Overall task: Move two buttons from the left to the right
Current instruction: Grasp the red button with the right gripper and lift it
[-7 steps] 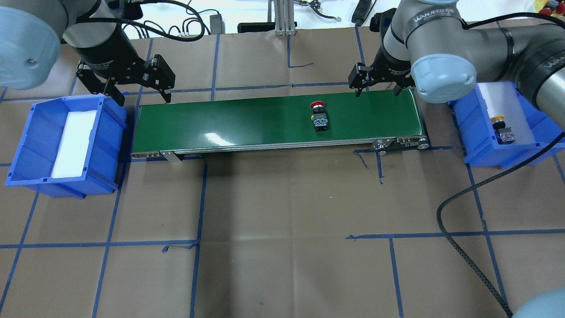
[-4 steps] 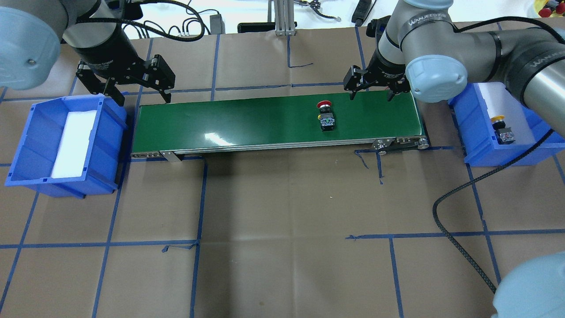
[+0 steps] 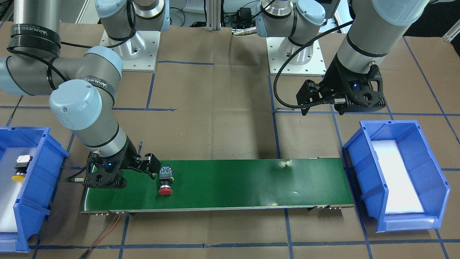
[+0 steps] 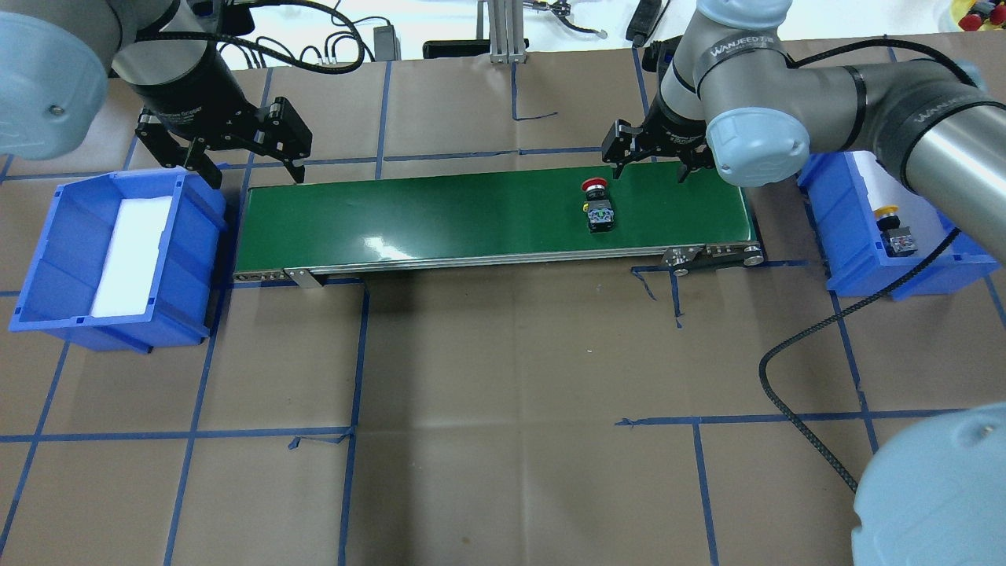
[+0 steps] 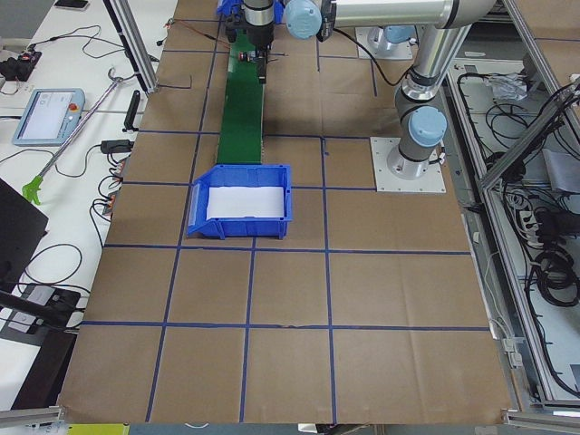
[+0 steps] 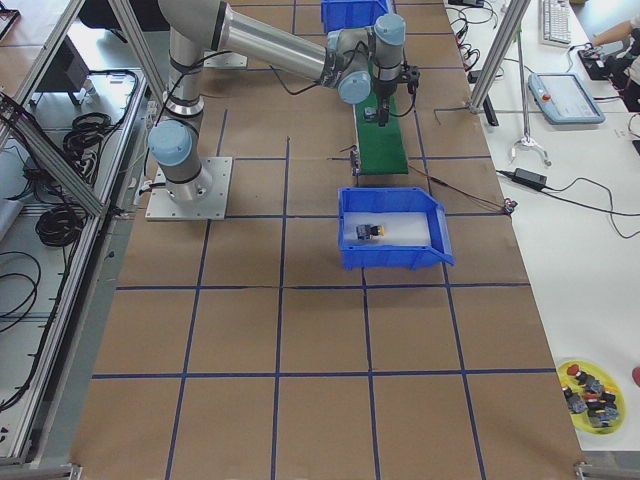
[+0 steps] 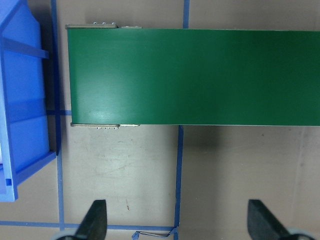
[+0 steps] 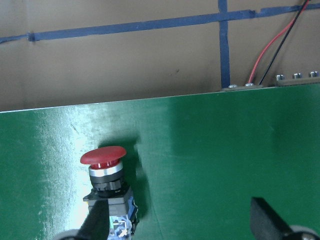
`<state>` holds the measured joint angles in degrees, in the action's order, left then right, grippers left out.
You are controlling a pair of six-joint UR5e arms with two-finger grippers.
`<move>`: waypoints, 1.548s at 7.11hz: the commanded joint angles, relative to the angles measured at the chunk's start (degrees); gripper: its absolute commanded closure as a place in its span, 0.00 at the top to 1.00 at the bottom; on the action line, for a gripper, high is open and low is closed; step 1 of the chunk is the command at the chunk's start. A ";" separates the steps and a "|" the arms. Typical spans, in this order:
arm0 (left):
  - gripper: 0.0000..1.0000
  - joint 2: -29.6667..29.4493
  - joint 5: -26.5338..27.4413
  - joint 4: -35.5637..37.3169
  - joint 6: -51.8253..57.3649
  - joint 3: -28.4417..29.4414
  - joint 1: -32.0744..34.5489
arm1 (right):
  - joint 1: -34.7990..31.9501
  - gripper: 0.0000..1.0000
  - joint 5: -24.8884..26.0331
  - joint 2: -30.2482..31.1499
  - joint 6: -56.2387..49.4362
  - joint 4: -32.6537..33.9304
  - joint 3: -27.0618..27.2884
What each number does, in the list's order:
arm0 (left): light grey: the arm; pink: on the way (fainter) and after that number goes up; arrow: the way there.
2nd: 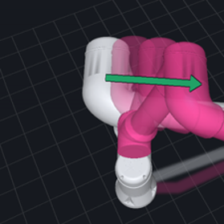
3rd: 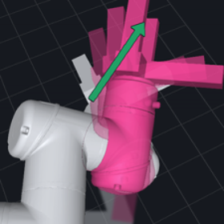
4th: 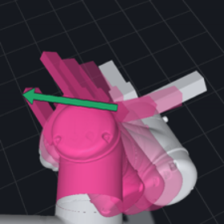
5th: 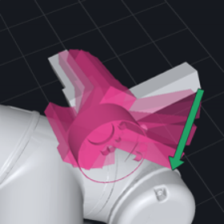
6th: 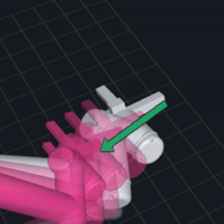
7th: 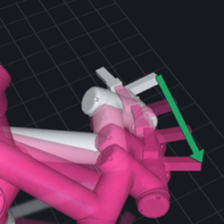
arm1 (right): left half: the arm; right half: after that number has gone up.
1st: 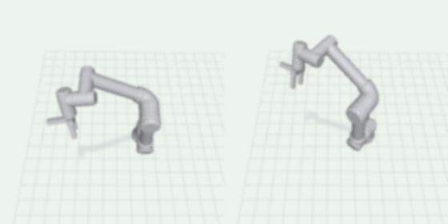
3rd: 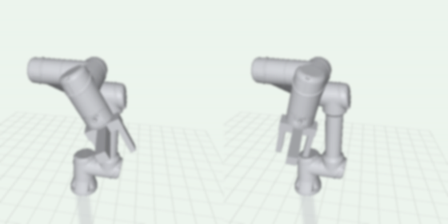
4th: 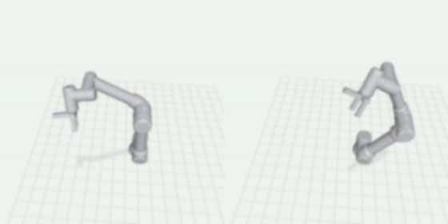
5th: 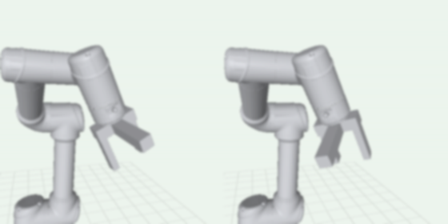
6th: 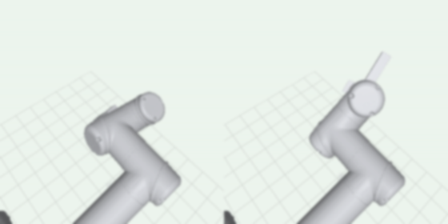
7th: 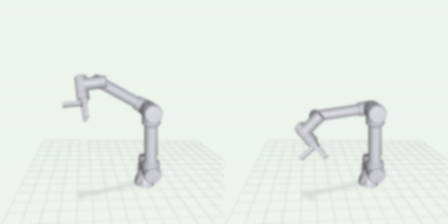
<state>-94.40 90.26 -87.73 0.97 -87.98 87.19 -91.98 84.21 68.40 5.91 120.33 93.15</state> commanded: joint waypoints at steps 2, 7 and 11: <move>1.00 0.00 0.00 0.02 0.00 0.00 0.00 | -1.44 0.99 -0.01 -1.77 1.02 0.25 0.01; 1.00 0.00 0.00 0.02 0.00 0.00 0.00 | -1.80 0.86 0.86 -5.81 1.12 3.15 0.71; 1.00 0.00 0.00 0.02 0.00 0.00 0.00 | -0.76 0.04 5.49 -3.72 -0.11 1.49 0.01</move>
<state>-94.40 90.26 -87.71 0.97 -87.98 87.19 -93.35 86.78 63.52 6.31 122.21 93.41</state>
